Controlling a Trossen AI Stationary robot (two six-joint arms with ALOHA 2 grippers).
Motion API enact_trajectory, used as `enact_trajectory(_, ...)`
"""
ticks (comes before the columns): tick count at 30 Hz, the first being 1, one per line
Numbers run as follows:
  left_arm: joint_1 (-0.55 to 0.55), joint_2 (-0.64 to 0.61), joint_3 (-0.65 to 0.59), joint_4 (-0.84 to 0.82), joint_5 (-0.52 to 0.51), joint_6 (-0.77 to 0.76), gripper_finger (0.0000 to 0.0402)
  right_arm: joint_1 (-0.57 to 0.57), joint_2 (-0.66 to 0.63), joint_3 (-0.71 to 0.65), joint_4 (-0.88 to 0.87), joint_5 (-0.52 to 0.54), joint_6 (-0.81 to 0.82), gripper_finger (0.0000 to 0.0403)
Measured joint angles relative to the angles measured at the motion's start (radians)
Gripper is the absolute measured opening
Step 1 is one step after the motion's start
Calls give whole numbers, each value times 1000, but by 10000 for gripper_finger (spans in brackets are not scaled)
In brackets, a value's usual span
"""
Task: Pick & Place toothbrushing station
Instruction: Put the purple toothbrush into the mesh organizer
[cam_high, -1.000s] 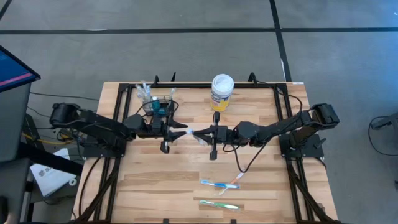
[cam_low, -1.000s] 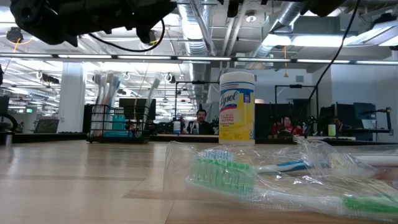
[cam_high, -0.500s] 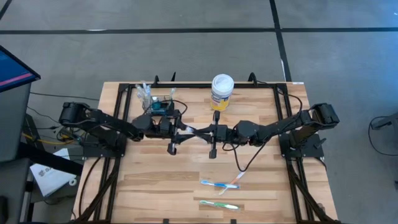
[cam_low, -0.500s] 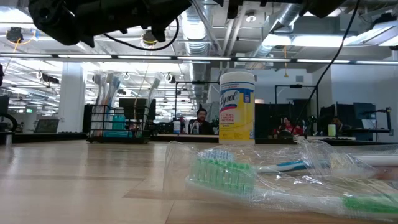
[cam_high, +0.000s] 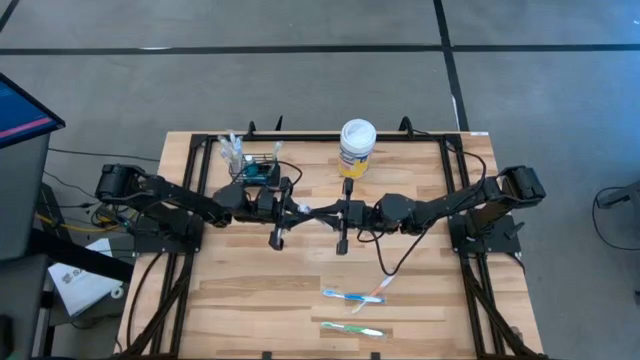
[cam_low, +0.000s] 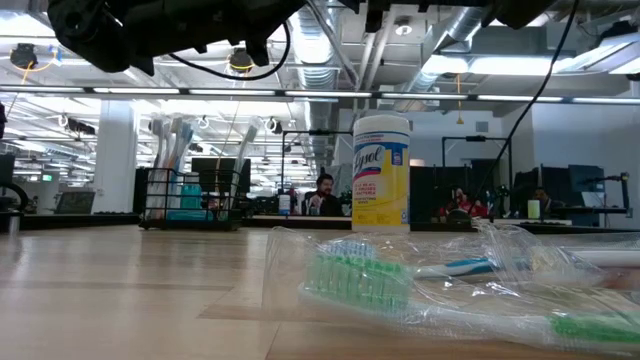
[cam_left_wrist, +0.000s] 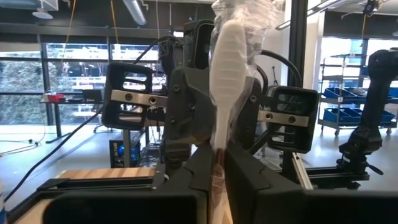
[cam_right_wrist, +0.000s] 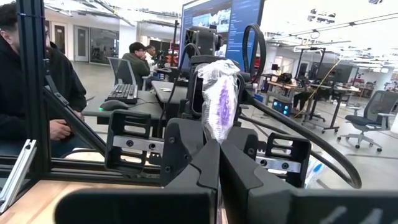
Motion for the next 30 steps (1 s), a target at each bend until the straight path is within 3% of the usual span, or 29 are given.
enact_trajectory(16,0,-1,0,-27,-14,-7,7,1,0,0,-30,7,-10,8)
enact_trajectory(24,3,-23,0,-87,-45,-8,7,0,0,0,-35,27,-45,86)
enact_trajectory(30,4,-127,-38,-199,-112,-5,7,0,0,0,-38,110,-69,141)
